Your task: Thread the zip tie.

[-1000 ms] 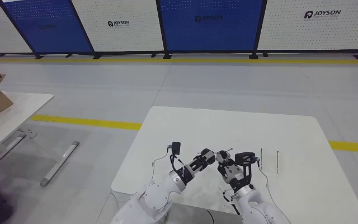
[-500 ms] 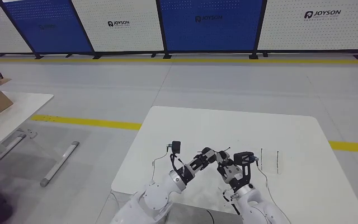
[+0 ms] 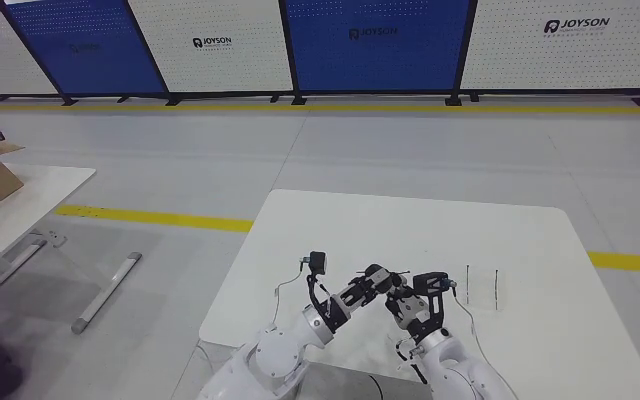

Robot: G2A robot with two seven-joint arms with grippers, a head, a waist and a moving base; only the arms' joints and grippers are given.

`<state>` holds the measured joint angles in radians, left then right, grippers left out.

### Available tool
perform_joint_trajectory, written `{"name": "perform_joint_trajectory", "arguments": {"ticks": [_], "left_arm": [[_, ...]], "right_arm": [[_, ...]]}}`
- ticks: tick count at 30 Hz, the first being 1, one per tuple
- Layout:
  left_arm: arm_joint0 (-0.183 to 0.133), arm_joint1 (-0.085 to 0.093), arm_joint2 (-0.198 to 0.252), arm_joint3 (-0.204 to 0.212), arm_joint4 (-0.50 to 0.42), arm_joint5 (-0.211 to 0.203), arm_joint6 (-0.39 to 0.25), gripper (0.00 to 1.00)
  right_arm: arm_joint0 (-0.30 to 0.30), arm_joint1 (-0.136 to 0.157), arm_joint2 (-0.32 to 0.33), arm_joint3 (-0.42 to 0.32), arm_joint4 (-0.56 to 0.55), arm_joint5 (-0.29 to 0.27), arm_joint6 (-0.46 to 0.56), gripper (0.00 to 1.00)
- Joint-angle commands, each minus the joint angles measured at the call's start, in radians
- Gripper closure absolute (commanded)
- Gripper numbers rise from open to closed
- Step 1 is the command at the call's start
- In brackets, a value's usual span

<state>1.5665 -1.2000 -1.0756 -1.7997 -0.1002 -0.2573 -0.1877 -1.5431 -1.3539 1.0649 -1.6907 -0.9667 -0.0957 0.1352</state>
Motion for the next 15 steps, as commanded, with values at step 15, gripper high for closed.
{"name": "perform_joint_trajectory", "arguments": {"ticks": [15], "left_arm": [[0.030, 0.008, -0.021, -0.045, -0.012, -0.019, -0.020, 1.00]], "right_arm": [[0.017, -0.001, -0.013, 0.027, 0.003, 0.009, 0.008, 1.00]]}}
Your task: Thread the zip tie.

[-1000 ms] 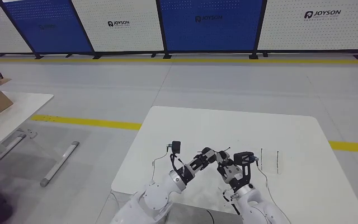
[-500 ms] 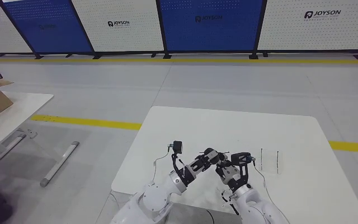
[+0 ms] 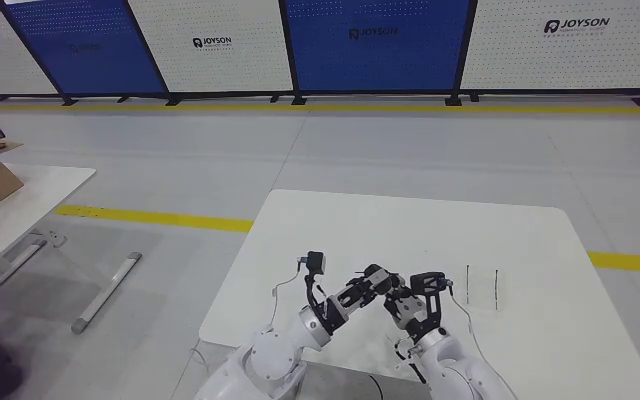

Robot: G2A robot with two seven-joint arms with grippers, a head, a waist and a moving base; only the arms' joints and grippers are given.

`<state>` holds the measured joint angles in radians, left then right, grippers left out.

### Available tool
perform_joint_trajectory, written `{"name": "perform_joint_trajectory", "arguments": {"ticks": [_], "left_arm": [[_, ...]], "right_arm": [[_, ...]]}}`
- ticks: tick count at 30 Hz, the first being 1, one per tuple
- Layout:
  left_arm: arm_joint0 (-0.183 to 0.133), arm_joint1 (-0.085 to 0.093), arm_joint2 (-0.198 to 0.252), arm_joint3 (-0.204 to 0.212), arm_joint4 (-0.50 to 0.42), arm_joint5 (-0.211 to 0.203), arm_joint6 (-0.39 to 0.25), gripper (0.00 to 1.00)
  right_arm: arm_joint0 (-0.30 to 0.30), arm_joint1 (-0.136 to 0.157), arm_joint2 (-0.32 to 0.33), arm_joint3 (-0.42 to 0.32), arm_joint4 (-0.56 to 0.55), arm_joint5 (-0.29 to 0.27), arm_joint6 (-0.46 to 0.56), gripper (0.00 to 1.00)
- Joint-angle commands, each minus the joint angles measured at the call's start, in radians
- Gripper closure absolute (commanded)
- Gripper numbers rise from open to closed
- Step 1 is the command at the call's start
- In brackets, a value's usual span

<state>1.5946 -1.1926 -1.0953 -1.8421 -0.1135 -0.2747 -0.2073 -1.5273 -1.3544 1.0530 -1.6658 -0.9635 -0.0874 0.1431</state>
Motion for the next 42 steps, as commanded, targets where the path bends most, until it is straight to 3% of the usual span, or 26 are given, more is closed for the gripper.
{"name": "perform_joint_trajectory", "arguments": {"ticks": [1, 7, 9, 13, 17, 24, 32, 37, 42], "left_arm": [[0.005, 0.001, -0.002, -0.006, 0.002, -0.004, -0.001, 1.00], [0.010, 0.003, -0.009, -0.007, 0.010, -0.005, 0.012, 1.00], [0.006, 0.001, -0.011, 0.005, 0.039, 0.006, 0.048, 1.00], [0.005, -0.002, -0.008, 0.011, 0.022, 0.013, 0.085, 1.00], [0.017, -0.001, -0.031, 0.012, -0.007, 0.003, 0.106, 1.00], [0.030, 0.002, -0.074, 0.037, -0.037, 0.015, 0.130, 1.00], [0.033, 0.001, -0.094, 0.076, -0.069, 0.024, 0.147, 1.00], [0.032, -0.001, -0.090, 0.085, -0.067, 0.028, 0.157, 1.00], [0.032, -0.002, -0.089, 0.084, -0.068, 0.028, 0.162, 1.00]], "right_arm": [[0.003, 0.000, -0.002, 0.004, 0.000, 0.002, 0.000, 1.00], [0.006, -0.001, -0.007, 0.012, 0.007, 0.003, -0.002, 1.00], [0.004, -0.001, -0.005, 0.008, 0.017, 0.000, -0.012, 0.00], [-0.017, 0.002, 0.020, -0.016, 0.040, 0.003, -0.051, 0.00], [-0.074, 0.009, 0.089, -0.071, 0.124, -0.025, -0.125, 0.00], [-0.168, 0.024, 0.267, -0.138, 0.400, -0.129, -0.218, 0.00], [-0.229, 0.033, 0.447, -0.132, 0.627, -0.177, -0.284, 0.00], [-0.250, 0.033, 0.508, -0.116, 0.719, -0.196, -0.309, 0.00], [-0.250, 0.033, 0.508, -0.116, 0.719, -0.196, -0.309, 0.00]]}}
